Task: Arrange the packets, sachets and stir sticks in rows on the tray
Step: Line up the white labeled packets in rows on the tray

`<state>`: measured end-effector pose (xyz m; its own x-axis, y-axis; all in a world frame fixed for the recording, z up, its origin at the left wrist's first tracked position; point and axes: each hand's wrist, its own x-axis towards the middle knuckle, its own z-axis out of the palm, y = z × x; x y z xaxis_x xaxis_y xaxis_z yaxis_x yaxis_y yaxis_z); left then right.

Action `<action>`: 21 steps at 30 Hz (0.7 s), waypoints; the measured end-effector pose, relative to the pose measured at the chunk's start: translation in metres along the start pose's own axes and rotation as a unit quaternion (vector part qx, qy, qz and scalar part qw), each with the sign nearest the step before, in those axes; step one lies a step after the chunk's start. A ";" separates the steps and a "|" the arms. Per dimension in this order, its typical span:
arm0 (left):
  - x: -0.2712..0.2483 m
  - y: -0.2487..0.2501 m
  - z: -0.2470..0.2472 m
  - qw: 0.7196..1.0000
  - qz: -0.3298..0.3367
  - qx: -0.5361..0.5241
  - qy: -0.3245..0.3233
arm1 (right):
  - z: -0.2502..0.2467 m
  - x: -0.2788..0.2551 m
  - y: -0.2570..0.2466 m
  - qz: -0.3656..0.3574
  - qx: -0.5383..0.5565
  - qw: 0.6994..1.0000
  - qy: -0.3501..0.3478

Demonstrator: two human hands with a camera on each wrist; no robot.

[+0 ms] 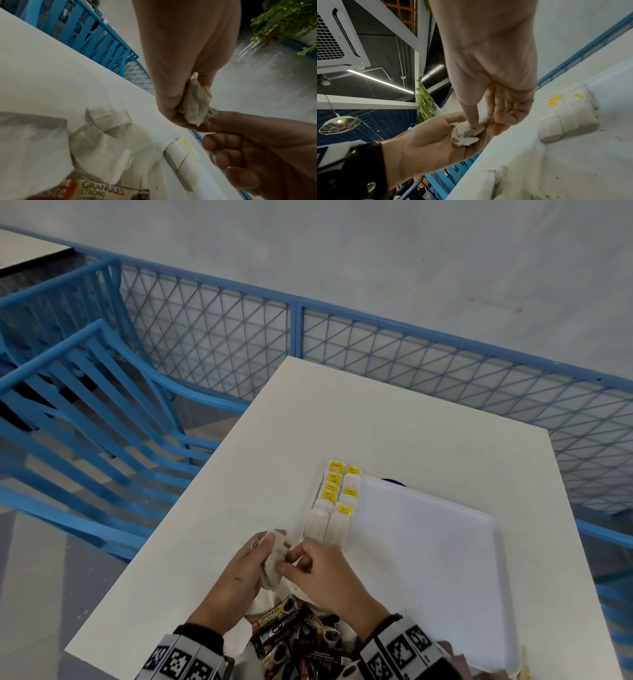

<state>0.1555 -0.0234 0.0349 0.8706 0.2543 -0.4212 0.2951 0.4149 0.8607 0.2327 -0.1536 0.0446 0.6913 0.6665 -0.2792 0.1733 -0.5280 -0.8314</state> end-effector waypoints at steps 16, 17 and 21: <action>-0.008 0.001 -0.008 0.997 0.016 0.004 0.073 | -0.023 -0.007 0.014 -0.009 0.116 0.975 0.187; -0.010 0.002 -0.007 0.998 0.013 0.013 0.061 | -0.025 -0.007 0.016 -0.006 0.112 0.974 0.196; -0.013 0.007 0.001 0.998 -0.021 0.047 -0.022 | -0.024 -0.008 0.016 -0.019 0.102 0.976 0.193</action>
<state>0.1464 -0.0251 0.0472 0.8727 0.1990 -0.4459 0.3650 0.3406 0.8665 0.2472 -0.1800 0.0455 0.9065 0.4151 -0.0770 0.0885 -0.3651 -0.9268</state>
